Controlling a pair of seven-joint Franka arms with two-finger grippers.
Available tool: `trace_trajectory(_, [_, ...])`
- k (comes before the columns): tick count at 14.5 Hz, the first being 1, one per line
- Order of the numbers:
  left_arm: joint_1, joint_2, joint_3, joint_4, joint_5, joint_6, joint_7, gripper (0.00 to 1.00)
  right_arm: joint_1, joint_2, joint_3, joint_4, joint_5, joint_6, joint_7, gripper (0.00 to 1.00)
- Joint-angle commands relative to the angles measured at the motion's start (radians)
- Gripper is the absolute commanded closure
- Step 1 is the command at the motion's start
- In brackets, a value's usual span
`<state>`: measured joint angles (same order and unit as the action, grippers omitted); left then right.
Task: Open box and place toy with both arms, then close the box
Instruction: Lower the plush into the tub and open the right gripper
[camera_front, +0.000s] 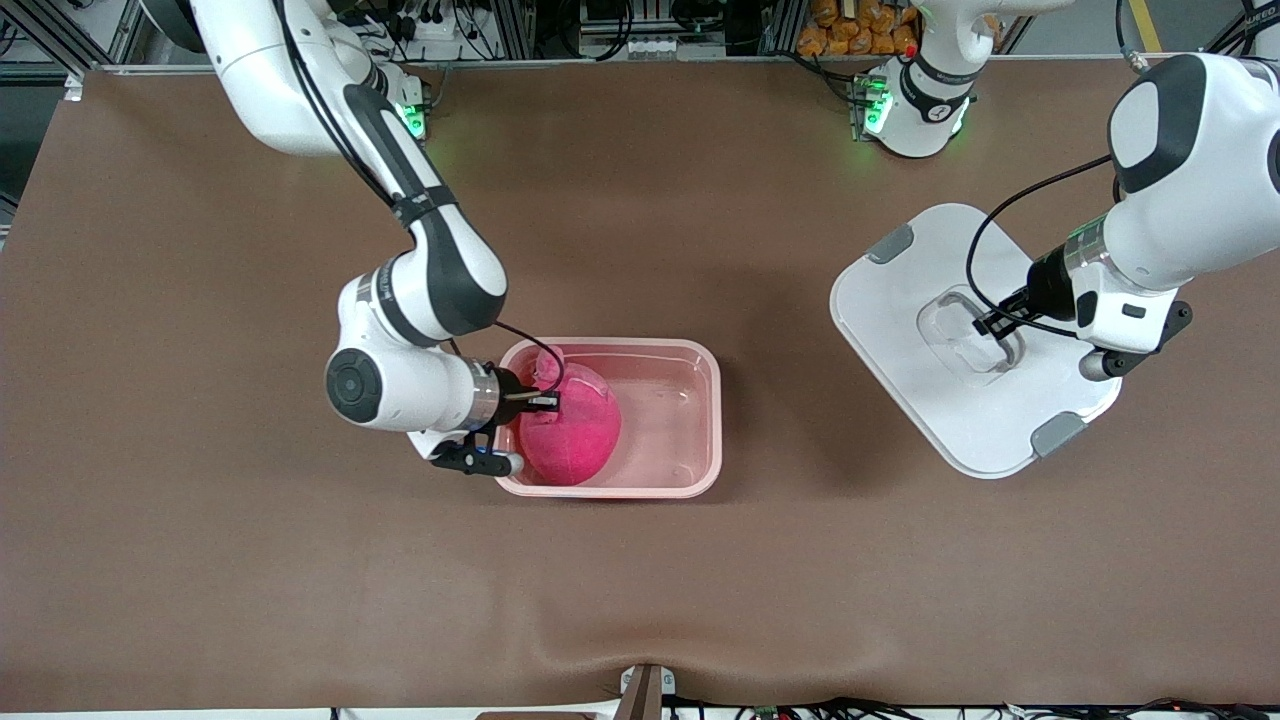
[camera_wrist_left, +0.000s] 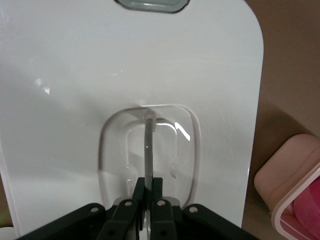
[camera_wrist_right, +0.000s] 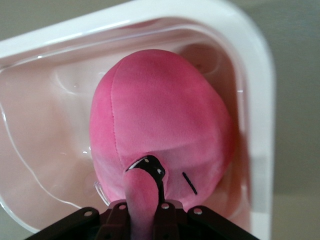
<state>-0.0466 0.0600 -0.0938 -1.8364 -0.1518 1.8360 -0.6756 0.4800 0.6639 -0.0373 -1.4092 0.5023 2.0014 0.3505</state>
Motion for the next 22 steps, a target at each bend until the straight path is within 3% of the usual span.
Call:
trace_trajectory(1, [0.013, -0.005, -0.003, 0.008, -0.025, -0.026, 0.034, 1.0, 0.054, 0.017, -0.006, 0.019, -0.024, 0.049, -0.01, 1.0])
trace_trajectory(14, [0.024, -0.008, -0.003, 0.011, -0.025, -0.037, 0.05, 1.0, 0.189, 0.12, -0.004, 0.021, -0.01, 0.413, -0.051, 1.0])
trace_trajectory(16, [0.024, -0.008, -0.003, 0.012, -0.025, -0.037, 0.05, 1.0, 0.196, 0.131, -0.004, 0.019, -0.019, 0.451, -0.077, 0.83])
trace_trajectory(21, [0.024, -0.009, -0.003, 0.012, -0.025, -0.038, 0.05, 1.0, 0.238, 0.181, -0.004, 0.015, -0.019, 0.563, -0.177, 0.79])
trace_trajectory(22, [0.024, -0.009, -0.003, 0.012, -0.025, -0.038, 0.05, 1.0, 0.241, 0.187, -0.004, 0.015, -0.022, 0.571, -0.179, 0.71])
